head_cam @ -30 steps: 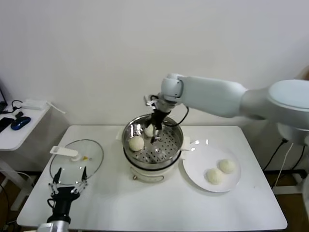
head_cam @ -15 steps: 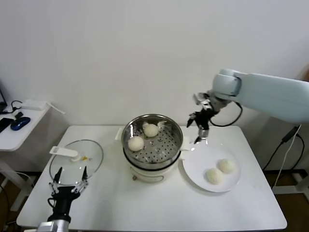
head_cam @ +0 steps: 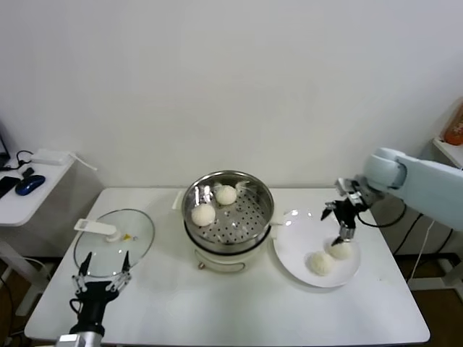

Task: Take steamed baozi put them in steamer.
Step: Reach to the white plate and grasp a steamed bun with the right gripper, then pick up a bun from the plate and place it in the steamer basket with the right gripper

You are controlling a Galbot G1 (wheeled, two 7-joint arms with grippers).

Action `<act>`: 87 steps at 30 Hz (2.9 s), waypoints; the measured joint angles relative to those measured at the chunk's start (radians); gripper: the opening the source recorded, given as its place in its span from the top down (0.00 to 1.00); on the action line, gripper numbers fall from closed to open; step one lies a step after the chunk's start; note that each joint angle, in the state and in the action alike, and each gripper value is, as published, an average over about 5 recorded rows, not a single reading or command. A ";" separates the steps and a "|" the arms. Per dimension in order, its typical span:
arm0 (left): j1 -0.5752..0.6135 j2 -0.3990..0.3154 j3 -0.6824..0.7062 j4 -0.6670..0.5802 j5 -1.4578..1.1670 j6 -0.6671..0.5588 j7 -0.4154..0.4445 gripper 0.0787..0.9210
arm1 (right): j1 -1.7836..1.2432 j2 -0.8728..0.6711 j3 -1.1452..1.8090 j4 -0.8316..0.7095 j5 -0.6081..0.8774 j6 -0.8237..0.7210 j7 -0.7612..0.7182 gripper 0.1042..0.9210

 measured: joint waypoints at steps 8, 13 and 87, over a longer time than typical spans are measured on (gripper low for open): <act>0.007 -0.011 -0.001 0.000 0.010 0.000 -0.001 0.12 | -0.153 0.004 0.089 -0.035 -0.079 0.001 0.015 0.12; 0.014 -0.015 -0.004 0.004 0.012 -0.004 -0.002 0.12 | -0.208 0.029 0.117 -0.059 -0.103 -0.001 0.024 0.12; -0.024 -0.013 -0.006 0.011 0.018 0.007 0.001 0.12 | 0.276 0.108 0.020 0.323 -0.303 0.369 -0.047 0.30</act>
